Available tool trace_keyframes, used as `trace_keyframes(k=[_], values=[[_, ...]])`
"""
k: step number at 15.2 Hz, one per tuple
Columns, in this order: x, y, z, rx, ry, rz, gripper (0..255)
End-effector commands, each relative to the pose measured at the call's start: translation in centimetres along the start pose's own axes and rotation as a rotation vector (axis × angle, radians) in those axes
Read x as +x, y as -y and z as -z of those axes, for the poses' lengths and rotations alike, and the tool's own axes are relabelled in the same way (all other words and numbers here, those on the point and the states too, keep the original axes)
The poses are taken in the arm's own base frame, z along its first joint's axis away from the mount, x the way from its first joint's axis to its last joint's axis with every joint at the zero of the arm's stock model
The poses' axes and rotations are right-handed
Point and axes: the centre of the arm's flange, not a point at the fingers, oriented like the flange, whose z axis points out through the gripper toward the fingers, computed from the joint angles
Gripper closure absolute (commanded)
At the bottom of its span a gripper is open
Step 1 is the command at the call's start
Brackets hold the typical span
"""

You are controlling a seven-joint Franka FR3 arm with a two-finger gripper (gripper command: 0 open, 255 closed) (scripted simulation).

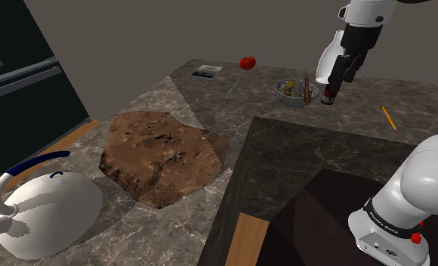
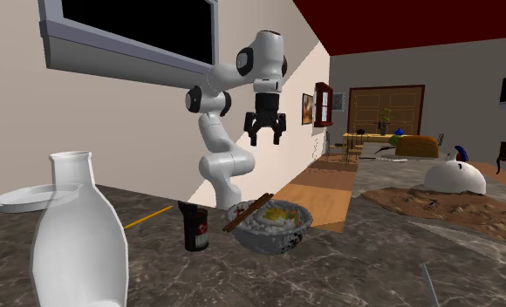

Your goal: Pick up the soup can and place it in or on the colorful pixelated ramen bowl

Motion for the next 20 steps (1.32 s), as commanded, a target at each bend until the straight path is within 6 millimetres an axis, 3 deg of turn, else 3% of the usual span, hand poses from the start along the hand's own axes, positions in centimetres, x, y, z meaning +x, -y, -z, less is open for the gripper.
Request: trace_keyframes(k=[1,20], values=[[0.0,0.0,0.0,0.000,0.000,0.000,0],[5.2,-21.8,-8.9,-0.029,-0.127,-0.095,0]])
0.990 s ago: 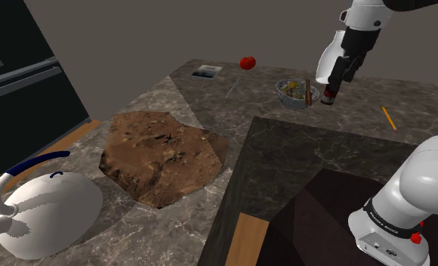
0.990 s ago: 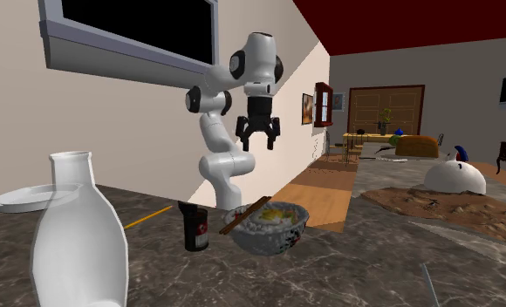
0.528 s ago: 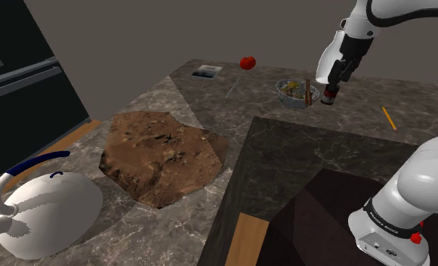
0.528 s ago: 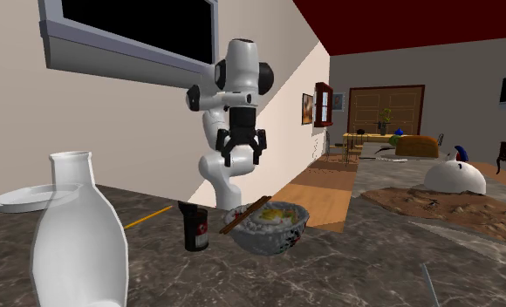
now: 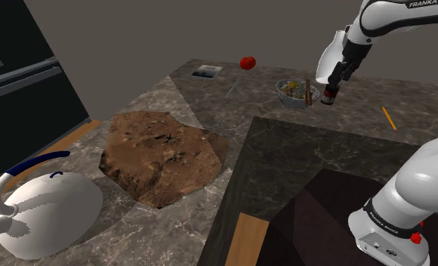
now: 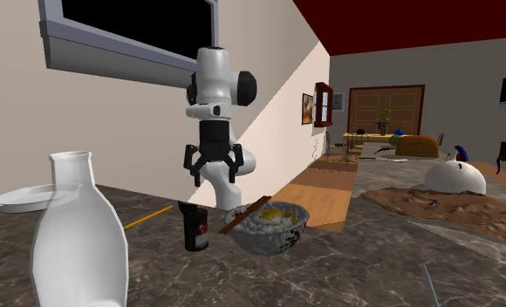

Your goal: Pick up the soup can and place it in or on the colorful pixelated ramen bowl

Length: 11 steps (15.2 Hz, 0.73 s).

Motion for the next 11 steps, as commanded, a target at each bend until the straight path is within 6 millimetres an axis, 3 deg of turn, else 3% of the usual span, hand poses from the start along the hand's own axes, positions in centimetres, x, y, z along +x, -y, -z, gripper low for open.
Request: trace_keyframes(k=[1,5,11], values=[[0.5,-2.2,-1.0,-0.004,-0.015,-0.010,0],[1.6,-6.7,-2.9,-0.010,-0.041,-0.029,0],[1.8,-6.7,-6.1,-0.010,-0.041,-0.029,0]])
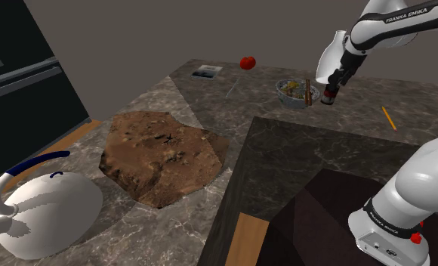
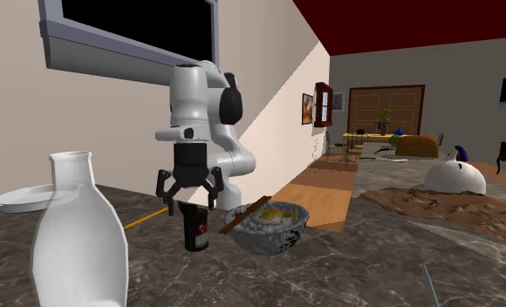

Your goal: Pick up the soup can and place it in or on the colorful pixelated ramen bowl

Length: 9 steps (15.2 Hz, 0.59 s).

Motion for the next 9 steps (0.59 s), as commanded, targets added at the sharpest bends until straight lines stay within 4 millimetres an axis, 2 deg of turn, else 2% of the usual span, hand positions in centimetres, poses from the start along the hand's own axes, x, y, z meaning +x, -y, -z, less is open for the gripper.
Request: trace_keyframes(k=[1,9], values=[[0.00,-0.02,-1.06,0.000,-0.001,0.000,0],[0.00,-0.01,-1.36,0.000,-0.001,0.000,0]])
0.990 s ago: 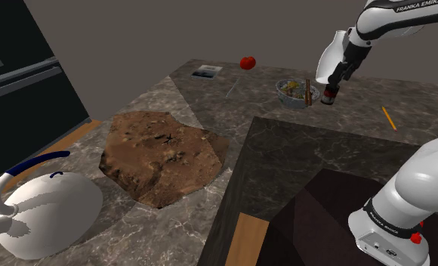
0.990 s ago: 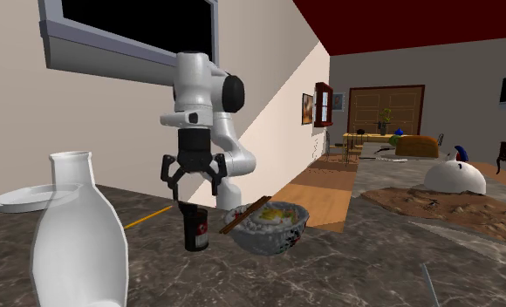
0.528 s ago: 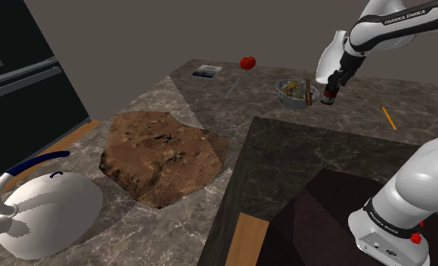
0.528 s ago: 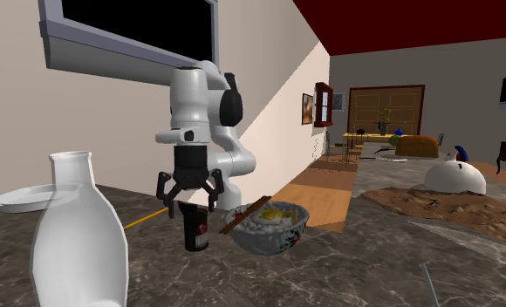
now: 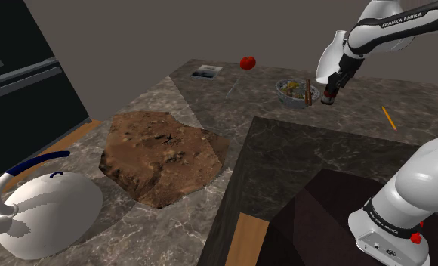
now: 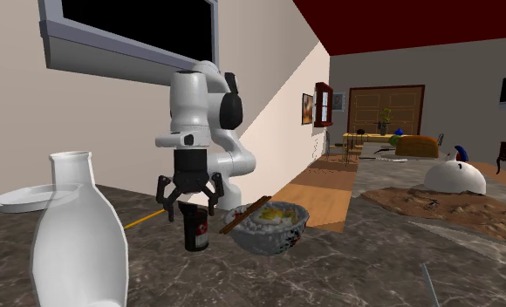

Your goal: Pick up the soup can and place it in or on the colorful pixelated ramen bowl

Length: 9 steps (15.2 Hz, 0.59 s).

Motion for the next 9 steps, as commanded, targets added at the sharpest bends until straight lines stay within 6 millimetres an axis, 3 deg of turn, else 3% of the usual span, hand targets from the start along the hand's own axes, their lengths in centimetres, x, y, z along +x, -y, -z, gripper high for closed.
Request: trace_keyframes(k=[1,2,9], values=[[0.00,0.00,0.00,0.000,0.000,0.000,0],[0.00,0.00,0.00,0.000,0.000,0.000,255],[-0.06,-0.04,-0.05,0.000,0.000,0.000,255]])
